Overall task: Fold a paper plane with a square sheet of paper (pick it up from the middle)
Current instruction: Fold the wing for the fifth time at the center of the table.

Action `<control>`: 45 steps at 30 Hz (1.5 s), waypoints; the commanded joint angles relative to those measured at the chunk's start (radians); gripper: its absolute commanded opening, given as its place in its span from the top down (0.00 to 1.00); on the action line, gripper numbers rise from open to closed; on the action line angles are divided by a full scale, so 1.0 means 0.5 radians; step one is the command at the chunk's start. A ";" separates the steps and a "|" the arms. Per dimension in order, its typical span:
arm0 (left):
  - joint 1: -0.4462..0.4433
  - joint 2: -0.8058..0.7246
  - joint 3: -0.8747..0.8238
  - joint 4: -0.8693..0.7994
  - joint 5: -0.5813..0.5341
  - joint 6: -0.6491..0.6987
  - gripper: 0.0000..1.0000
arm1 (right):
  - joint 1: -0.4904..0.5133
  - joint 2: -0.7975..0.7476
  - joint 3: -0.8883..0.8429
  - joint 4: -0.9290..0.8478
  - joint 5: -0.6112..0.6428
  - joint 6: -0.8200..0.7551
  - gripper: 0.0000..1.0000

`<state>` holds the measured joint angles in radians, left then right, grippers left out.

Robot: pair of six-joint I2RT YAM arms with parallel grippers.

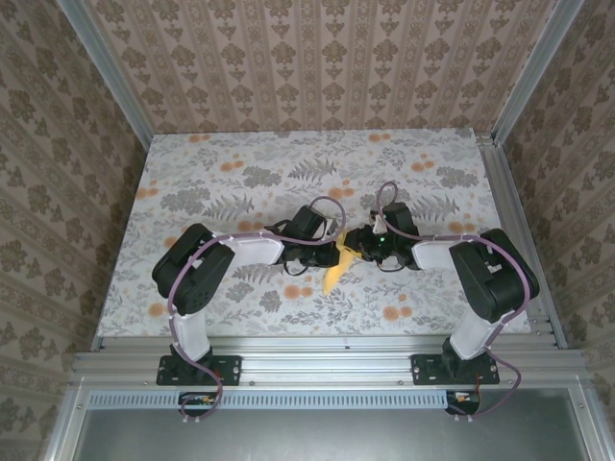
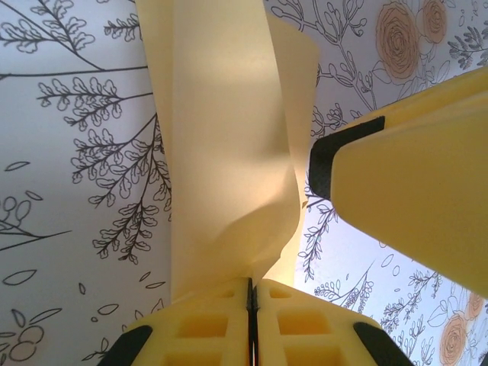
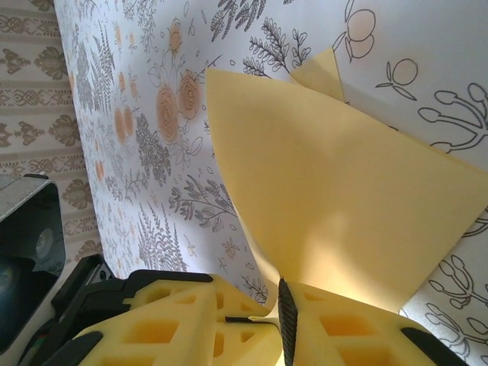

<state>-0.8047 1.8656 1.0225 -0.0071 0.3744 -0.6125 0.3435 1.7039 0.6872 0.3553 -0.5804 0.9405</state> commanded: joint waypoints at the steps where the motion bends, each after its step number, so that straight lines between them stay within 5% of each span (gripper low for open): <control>1: -0.007 0.006 0.066 -0.034 0.041 0.059 0.90 | -0.005 0.063 0.027 0.000 -0.024 0.033 0.69; 13: -0.013 0.039 0.121 -0.076 0.069 0.102 0.89 | 0.009 0.167 0.069 0.086 -0.106 0.092 0.66; 24: -0.023 0.034 0.174 -0.141 0.098 0.148 0.83 | 0.010 0.171 0.062 0.029 -0.091 0.051 0.86; 32: -0.038 -0.120 0.161 -0.265 0.070 0.212 0.71 | 0.003 0.147 0.022 0.027 -0.084 0.027 0.91; 45: -0.208 -0.277 -0.048 -0.457 -0.326 0.258 0.61 | -0.001 0.127 -0.006 0.047 -0.084 0.025 0.89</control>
<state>-0.8898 1.7401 1.0279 -0.1909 0.2852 -0.5003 0.3447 1.7805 0.6956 0.3855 -0.6132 0.9684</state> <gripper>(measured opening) 0.387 0.110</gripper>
